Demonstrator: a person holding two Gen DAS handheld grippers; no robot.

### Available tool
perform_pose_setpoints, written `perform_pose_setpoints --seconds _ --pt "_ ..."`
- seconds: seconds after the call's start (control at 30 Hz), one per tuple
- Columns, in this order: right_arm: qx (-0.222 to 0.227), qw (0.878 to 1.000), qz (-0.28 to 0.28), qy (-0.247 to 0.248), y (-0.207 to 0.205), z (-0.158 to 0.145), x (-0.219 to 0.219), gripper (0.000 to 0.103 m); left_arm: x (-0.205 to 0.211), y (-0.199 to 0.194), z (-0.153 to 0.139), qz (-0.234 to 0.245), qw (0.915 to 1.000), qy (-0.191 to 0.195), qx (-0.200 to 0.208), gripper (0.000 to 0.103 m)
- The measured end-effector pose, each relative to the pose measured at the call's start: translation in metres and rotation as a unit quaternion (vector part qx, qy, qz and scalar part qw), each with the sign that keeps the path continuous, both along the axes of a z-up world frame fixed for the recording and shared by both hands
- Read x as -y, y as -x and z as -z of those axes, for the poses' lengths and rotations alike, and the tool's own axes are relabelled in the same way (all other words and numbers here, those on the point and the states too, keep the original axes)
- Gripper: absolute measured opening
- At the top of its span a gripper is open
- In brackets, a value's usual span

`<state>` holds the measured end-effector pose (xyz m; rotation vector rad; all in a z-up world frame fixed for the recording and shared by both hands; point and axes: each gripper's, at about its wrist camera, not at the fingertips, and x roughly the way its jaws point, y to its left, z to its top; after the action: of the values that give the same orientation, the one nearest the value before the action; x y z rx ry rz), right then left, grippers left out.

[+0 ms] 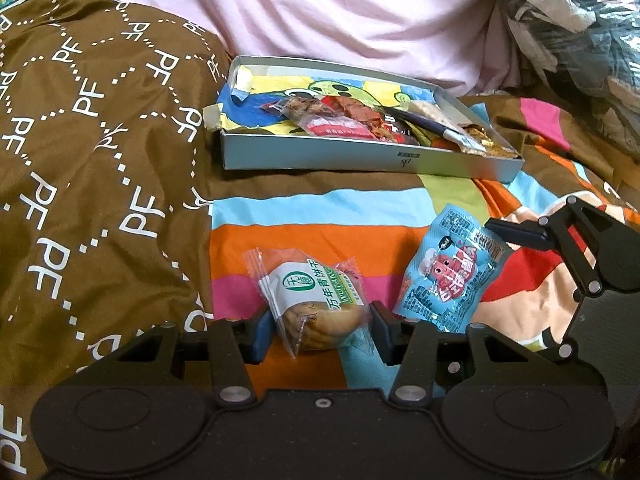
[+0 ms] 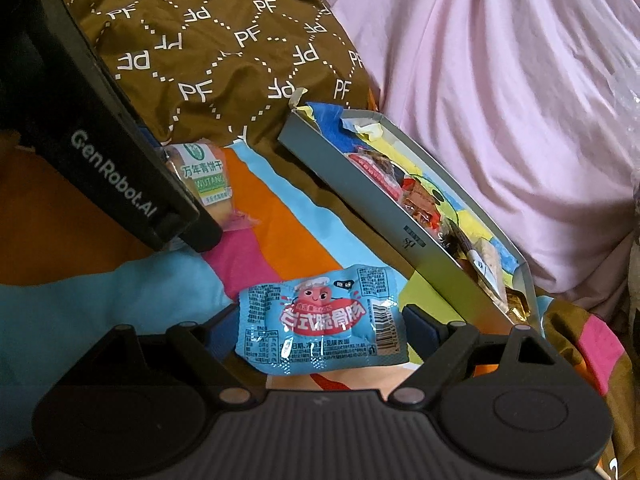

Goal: Organize snacks
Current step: 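Lift the biscuit and sausage pack and carry them over the tray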

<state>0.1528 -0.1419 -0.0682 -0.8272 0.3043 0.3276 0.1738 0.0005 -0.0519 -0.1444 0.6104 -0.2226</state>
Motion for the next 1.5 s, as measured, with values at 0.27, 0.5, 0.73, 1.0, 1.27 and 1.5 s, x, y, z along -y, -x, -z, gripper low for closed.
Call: perform_pose_setpoints --seconds 0.27,0.5,0.73,1.0,1.27,1.5 --pt "0.021 1.0 0.003 0.0 0.002 -0.003 0.001 0.088 -0.003 0.0 -0.006 -0.012 0.9994 0.031 0.011 0.051" --pt "0.049 0.999 0.011 -0.007 0.003 -0.01 0.005 0.088 0.001 -0.003 -0.021 -0.025 0.9981 0.048 0.029 0.051" --pt "0.085 0.995 0.02 -0.038 0.007 -0.031 0.012 0.088 0.003 -0.007 -0.044 -0.047 0.9956 0.063 0.051 0.051" --pt "0.119 0.99 0.027 -0.072 0.005 -0.055 0.023 0.088 -0.001 -0.025 -0.079 -0.086 0.9913 0.068 0.073 0.051" --pt "0.155 0.983 0.029 -0.094 -0.033 -0.075 0.028 0.088 -0.004 -0.07 -0.105 -0.121 0.9877 0.064 0.076 0.051" --pt "0.157 0.979 0.039 -0.125 -0.071 -0.082 0.032 0.089 -0.004 -0.111 -0.108 -0.139 0.9864 0.056 0.068 0.052"
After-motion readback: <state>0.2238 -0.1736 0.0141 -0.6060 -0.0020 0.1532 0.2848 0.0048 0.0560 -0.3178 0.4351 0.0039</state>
